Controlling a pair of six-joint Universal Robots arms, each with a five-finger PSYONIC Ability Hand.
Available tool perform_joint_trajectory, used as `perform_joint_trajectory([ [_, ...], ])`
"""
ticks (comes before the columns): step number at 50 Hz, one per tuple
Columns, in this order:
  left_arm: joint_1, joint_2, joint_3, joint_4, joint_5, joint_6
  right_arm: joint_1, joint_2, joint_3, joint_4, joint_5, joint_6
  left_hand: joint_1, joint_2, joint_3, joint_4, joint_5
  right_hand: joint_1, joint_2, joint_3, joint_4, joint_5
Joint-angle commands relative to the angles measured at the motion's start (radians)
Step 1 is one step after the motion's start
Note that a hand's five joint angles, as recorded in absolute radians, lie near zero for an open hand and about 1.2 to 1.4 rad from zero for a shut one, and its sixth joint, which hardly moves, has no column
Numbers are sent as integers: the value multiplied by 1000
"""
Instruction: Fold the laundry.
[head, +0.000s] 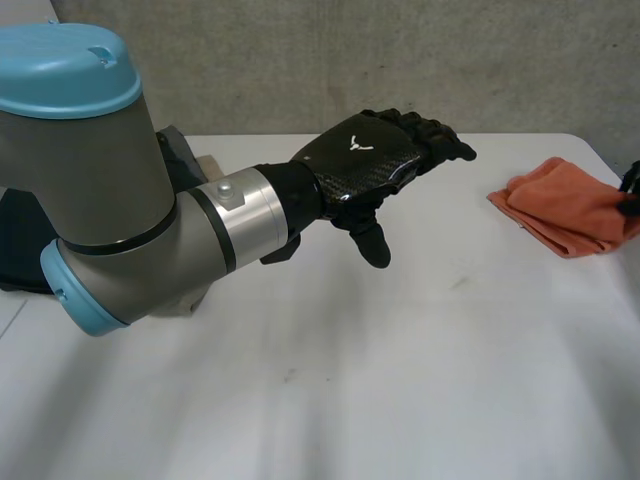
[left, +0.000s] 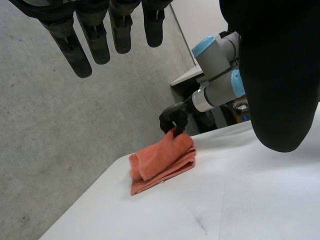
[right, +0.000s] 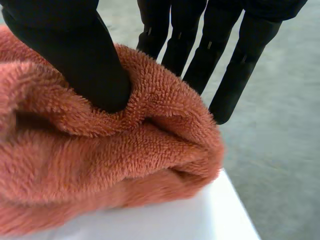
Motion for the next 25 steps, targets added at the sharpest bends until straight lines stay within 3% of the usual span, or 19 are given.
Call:
perform_joint_trajectory([
  [1, -1, 10, 1, 0, -9, 0, -4, -15, 16, -58, 164, 256, -14, -34, -36, -28, -50, 323, 223, 226, 216, 272],
  [9, -6, 15, -4, -5, -11, 0, 2, -55, 97, -66, 245, 307, -14, -34, -36, -28, -50, 323, 223, 226, 216, 272],
  [18, -6, 15, -15, -5, -9, 0, 2, -99, 192, -58, 26, 300, -14, -34, -36, -28, -50, 323, 223, 226, 216, 272],
  [25, -8, 15, -18, -5, -9, -2, 36, -195, 375, -57, -10, 297, -14, -34, -36, -28, -50, 323, 223, 226, 216, 272],
])
